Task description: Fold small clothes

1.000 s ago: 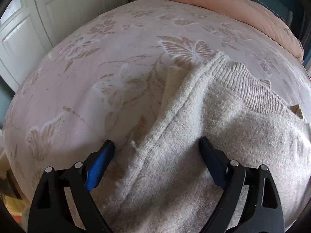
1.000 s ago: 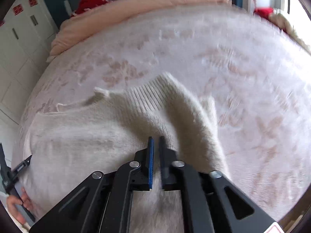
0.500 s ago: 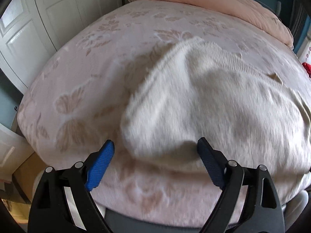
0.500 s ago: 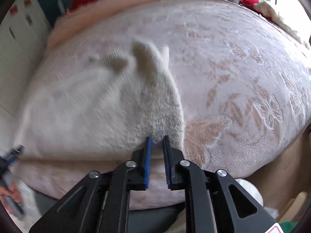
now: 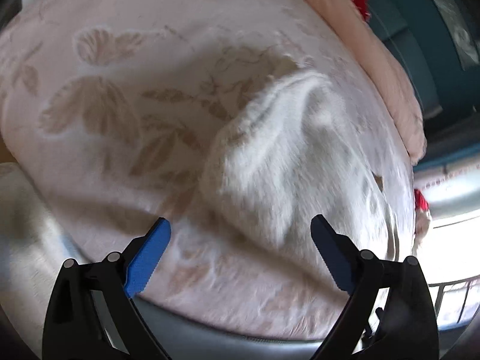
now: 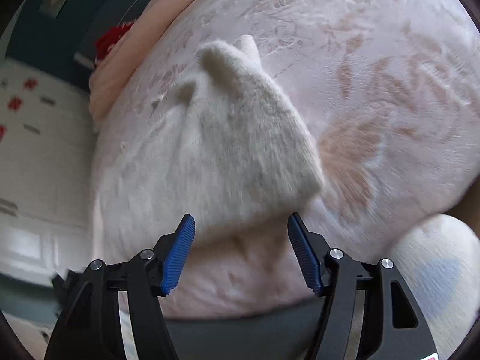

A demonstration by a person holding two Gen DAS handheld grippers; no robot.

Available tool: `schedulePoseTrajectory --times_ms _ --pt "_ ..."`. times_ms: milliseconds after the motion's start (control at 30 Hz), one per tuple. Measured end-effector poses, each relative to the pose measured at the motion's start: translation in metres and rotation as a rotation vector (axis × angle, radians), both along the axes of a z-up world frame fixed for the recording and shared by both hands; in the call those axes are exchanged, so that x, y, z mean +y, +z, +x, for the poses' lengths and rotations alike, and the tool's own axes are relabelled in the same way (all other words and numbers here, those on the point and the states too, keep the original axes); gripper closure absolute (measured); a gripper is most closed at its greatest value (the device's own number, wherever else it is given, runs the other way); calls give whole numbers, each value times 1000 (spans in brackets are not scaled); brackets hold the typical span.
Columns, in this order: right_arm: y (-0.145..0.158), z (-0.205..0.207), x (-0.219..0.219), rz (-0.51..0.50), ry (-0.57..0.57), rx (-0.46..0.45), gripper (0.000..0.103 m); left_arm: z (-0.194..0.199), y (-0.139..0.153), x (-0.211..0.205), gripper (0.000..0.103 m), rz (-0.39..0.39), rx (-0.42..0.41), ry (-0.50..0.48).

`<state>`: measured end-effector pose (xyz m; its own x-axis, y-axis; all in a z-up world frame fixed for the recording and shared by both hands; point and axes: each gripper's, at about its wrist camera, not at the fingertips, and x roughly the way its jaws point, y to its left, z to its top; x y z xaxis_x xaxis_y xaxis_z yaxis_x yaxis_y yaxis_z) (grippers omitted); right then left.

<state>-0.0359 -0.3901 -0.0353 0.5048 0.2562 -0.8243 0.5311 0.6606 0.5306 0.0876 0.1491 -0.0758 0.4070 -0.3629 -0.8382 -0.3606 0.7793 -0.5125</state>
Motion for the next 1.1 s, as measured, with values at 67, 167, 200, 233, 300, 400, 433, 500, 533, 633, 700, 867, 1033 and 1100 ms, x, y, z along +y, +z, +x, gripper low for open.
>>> schedulePoseTrajectory --times_ms 67,167,200,233,300,400,433,500,533,633,700,867,1033,1100 --pt "-8 11 -10 30 -72 -10 40 10 1 -6 16 30 -8 21" --pt "0 26 -14 67 -118 -73 85 24 11 -15 75 45 1 -32" --pt "9 27 -13 48 -110 -96 87 22 18 -11 79 21 -14 -13" --pt "27 28 -8 0 -73 -127 87 20 26 -8 81 11 -32 -13" --pt "57 23 2 -78 -5 -150 89 9 53 -6 85 32 -80 -53" --pt "82 -1 12 -159 73 -145 89 -17 74 3 87 8 -72 -92" --pt "81 -12 14 -193 90 -118 89 -26 75 6 87 16 -60 -101" --pt "59 -23 9 -218 130 -22 86 -46 64 7 85 73 -7 -142" --pt "39 -25 3 -212 147 49 85 -51 52 5 83 105 24 -167" --pt "15 -43 -10 -151 82 105 81 -63 28 -5 80 208 94 -203" --pt "36 -48 -13 -191 62 54 78 -65 53 -10 76 264 11 -198" --pt "92 -17 -18 -497 62 -23 42 -36 122 -27 28 443 -239 -194" --pt "80 53 -26 -473 138 -25 43 29 105 -52 28 400 -228 -250" --pt "67 73 -26 -451 167 -5 85 54 82 -65 37 402 -195 -261"
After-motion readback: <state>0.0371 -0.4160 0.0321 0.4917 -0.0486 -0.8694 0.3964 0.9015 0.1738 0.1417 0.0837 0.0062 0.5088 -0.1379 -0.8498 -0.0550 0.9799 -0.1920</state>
